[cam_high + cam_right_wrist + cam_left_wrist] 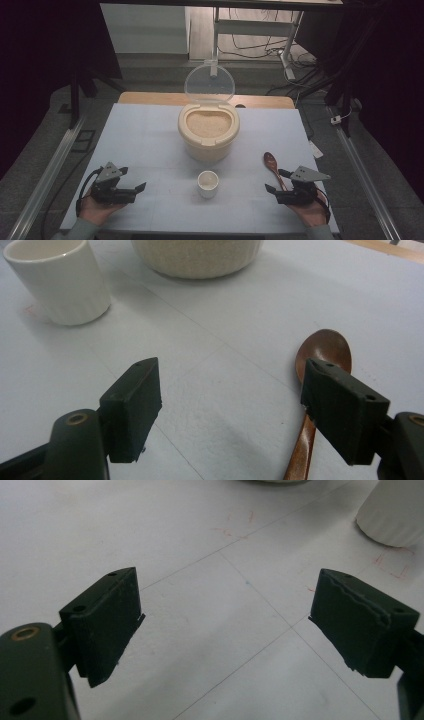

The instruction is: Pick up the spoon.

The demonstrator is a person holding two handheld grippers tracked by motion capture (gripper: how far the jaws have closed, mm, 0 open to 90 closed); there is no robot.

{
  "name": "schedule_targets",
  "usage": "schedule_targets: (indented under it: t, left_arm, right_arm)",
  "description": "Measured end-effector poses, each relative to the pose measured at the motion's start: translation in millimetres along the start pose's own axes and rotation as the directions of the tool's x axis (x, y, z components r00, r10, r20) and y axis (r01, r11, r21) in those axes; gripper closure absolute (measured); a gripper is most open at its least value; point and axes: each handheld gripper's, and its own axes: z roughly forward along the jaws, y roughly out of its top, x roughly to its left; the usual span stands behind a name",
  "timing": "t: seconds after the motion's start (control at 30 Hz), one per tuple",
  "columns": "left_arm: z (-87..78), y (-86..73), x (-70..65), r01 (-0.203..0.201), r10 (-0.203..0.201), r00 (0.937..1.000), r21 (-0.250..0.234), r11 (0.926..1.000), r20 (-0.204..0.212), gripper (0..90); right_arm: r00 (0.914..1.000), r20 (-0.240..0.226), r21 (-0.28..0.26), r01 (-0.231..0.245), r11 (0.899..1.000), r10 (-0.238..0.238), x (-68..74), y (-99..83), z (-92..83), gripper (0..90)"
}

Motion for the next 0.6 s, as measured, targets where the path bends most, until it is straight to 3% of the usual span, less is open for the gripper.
schedule_targets:
  t: [0.6]
  left_arm:
    - [1.6,-0.6,2.6,0.010,-0.010,0.9999,0.001,1.0000,-0.003,12.1]
  right_arm:
    - [1.0000,-0.008,0.038,-0.005,0.999,0.005,5.7,8.4,-0.2,27.2]
